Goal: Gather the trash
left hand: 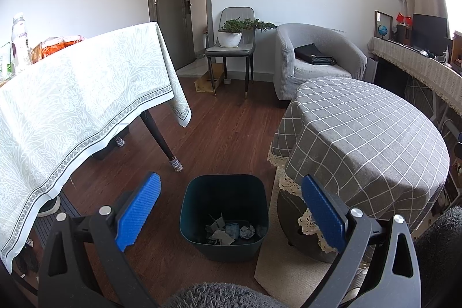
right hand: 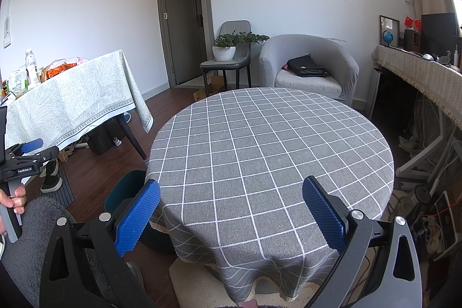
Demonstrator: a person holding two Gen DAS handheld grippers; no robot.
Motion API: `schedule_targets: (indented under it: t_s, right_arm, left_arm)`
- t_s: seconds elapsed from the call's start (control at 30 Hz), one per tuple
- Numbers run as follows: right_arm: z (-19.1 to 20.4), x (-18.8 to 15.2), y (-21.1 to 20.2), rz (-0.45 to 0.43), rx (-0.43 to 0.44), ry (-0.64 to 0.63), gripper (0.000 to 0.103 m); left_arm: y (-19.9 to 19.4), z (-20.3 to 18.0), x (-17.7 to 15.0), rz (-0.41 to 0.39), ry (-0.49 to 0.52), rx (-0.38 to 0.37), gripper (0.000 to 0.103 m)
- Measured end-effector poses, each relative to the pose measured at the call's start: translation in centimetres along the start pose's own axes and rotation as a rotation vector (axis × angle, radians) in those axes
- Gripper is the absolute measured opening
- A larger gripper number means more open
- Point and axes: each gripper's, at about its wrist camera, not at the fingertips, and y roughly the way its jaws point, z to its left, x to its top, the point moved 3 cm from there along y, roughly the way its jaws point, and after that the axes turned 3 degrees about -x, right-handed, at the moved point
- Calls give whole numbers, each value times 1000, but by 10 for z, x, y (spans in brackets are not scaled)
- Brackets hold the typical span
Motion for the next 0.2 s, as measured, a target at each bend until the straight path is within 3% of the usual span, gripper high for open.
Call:
schedule_targets:
  t_s: [0.2]
  right_arm:
    - [0, 0, 0, 0, 0, 0, 100]
  left_arm:
    - [1, 1, 0, 1, 0, 0, 100]
